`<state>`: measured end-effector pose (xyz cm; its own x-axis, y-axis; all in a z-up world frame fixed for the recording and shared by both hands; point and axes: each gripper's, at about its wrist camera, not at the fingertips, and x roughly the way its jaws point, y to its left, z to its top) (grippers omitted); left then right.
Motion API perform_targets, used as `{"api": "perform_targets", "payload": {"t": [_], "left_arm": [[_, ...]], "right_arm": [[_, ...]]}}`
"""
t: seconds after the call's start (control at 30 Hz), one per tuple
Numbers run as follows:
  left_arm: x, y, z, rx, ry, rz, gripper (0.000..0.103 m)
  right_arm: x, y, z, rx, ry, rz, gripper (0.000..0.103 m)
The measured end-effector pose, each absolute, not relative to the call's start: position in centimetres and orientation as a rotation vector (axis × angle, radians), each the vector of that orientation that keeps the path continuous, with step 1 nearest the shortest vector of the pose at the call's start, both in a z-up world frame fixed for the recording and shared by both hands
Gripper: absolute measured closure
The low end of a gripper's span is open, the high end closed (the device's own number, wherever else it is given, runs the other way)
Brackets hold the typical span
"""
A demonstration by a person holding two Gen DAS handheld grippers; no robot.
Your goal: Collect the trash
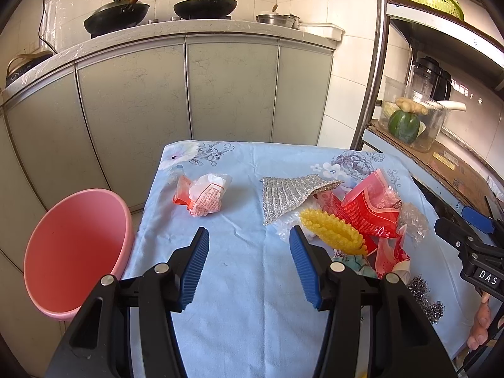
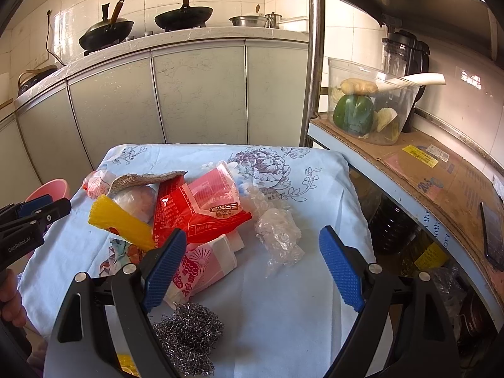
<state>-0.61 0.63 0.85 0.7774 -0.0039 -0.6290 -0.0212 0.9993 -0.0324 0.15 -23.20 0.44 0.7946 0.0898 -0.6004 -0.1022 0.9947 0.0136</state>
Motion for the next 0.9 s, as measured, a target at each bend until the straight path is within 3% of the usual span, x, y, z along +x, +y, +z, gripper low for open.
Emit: {"api": "perform_targets", "payload": {"t": [0.9], "left_arm": [[-0.17,0.92,-0.05,-0.039,0.699,0.008,0.050]], "right_arm": [[0.30,-23.59,0.17,-0.016,0.653,0.108,0.016]]}}
